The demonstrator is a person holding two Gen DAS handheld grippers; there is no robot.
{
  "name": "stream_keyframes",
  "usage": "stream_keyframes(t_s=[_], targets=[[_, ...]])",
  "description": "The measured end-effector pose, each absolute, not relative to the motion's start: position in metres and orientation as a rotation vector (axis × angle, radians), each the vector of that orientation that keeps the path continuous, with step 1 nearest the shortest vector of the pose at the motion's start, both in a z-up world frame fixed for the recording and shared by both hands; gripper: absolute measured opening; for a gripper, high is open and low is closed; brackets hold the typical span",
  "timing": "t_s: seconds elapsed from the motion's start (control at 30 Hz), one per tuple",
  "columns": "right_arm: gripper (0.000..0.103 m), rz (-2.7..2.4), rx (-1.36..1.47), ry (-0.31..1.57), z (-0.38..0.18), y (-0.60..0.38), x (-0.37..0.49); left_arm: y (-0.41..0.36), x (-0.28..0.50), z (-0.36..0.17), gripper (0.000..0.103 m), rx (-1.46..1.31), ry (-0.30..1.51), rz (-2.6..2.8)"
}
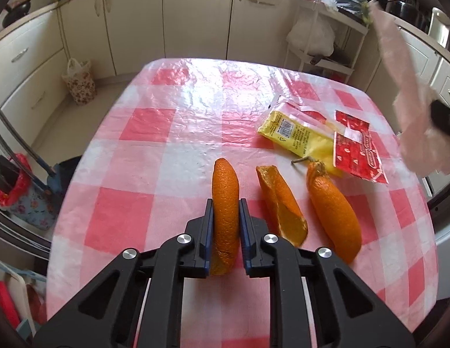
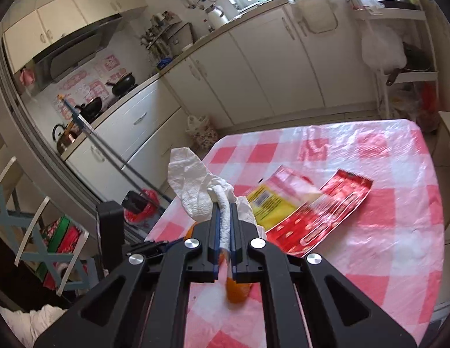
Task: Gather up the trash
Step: 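Drop the tissue into the yellow bin with the right gripper while the left drops the peel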
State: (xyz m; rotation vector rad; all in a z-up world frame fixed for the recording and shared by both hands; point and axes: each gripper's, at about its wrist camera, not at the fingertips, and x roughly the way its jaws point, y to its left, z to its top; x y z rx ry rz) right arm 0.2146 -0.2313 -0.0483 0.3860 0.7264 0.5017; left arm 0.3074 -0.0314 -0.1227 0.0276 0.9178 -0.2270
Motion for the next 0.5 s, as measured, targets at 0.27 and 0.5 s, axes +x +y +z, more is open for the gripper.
stream_keyframes(t_s=[0.27,0.5], targets=[[0.006,0.568,0.369,0.747,-0.051,-0.206,0.190,-0.018,0.253,-0.093,0.015,0.058,0.811,-0.210],[0.006,0.594,0.444,0.739,-0.057,-0.198,0.131,-0.004,0.196,-0.073,0.015,0.066,0.776,-0.198]])
